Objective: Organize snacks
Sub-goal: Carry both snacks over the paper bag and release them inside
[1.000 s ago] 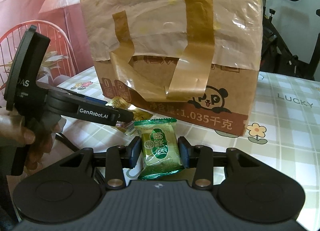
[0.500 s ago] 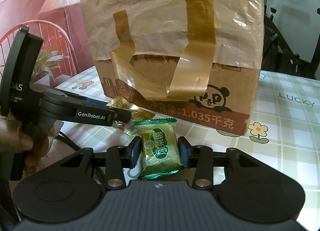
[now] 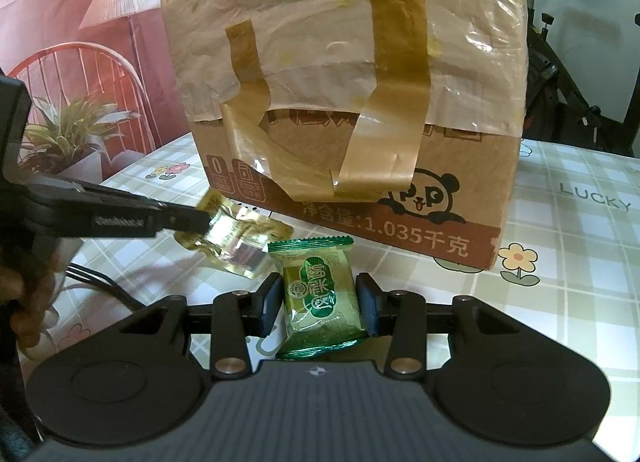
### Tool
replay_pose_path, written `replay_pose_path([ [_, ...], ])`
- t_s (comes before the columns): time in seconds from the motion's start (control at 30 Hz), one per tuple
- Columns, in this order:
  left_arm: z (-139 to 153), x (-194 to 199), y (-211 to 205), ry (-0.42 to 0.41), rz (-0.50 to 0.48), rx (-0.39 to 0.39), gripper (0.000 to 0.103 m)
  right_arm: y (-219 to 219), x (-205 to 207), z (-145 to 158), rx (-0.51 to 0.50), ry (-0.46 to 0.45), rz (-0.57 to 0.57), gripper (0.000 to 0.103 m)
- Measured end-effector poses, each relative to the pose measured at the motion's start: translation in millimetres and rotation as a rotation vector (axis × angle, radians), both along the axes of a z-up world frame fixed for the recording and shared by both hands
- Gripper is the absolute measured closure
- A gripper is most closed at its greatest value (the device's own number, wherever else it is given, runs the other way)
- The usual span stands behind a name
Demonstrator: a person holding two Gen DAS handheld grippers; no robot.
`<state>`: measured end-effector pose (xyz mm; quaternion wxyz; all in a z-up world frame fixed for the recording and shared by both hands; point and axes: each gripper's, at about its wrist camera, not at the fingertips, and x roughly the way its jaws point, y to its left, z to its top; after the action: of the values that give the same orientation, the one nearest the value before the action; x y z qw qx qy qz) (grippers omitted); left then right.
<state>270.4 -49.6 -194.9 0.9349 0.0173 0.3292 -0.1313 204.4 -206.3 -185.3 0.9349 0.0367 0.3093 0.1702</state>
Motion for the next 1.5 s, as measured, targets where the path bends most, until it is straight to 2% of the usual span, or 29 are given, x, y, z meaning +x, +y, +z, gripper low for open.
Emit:
replay_pose_path([
  [0.33,22,-16,15,-0.054,0.023,-0.015,0.102,5,-2,0,-0.012,-0.01,0.012,0.06],
  [0.63,47,-30,40,-0.11,0.072,-0.073,0.102,27,-7,1,-0.108,-0.016,0.064,0.06],
  [0.8,64,-37,48,-0.153,0.08,-0.086,0.102,37,-8,10,-0.107,-0.015,0.103,0.06],
  [0.9,76,-39,50,-0.184,0.083,-0.089,0.102,45,-8,23,-0.07,-0.033,0.147,0.06],
  [1.03,97,-43,57,-0.232,0.097,-0.104,0.102,65,-6,47,-0.083,-0.094,0.224,0.06],
  [1.17,127,-43,65,-0.299,0.104,-0.131,0.102,79,-4,80,-0.065,-0.187,0.271,0.06],
  [1.4,186,-39,66,-0.446,0.084,-0.161,0.102,81,4,143,-0.036,-0.359,0.281,0.06],
  [1.5,202,-30,57,-0.485,0.055,-0.171,0.102,79,14,163,-0.058,-0.413,0.259,0.06],
])
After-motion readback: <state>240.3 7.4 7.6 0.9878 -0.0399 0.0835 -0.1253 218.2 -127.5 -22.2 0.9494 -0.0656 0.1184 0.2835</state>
